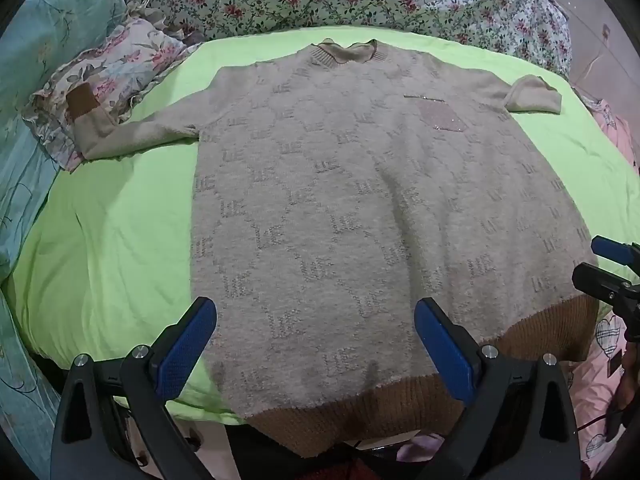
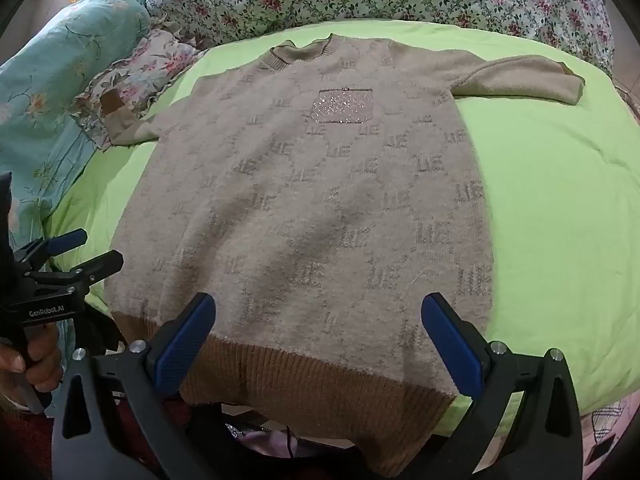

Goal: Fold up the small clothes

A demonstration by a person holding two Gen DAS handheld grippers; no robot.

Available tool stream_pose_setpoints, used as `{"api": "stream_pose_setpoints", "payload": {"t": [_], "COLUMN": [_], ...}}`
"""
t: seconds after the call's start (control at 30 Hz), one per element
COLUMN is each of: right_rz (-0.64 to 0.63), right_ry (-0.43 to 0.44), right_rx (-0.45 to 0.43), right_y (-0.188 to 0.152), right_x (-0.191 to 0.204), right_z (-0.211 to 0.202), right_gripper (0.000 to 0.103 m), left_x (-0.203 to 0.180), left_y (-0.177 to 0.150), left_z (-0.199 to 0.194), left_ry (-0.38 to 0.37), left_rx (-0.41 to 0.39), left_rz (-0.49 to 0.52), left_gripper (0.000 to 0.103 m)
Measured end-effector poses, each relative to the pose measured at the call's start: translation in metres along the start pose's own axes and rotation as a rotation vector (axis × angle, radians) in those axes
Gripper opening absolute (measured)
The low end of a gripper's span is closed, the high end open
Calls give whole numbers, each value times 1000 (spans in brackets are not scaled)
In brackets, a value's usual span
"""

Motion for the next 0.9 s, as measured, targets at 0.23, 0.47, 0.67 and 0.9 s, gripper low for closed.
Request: {"api": "stream_pose_setpoints", "payload": {"t": [0.23, 0.47, 0.67, 0.9], "right_rz": [6, 10, 21, 71], "right_ry": [2, -4, -12, 7], "right_rx": [18, 39, 71, 76], "right_y": [-2, -3, -6, 0], "right_x": [-1, 0, -5, -13], "right_z": [2, 2, 6, 9], "right_gripper": [103, 103, 103, 103], "left_x": [-3, -1, 0, 0], "left_y": [-2, -6, -2, 2], "left_z": [0, 0, 10, 21], "left_ry": [3, 4, -16, -61], "left_rx": [3, 5, 21, 43], "left_rz": [2, 1, -8, -33], "left_gripper": [100, 100, 100, 100]}}
Point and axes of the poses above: each gripper's, at about its wrist camera, not at the fingertips, and z roughly the way its jaws point, x to its left, y to its top, the point moved 10 cm from there along z, roughly the way its jaws point, and after that the axes turned 8 degrees about -x, right-handed, at the moved point
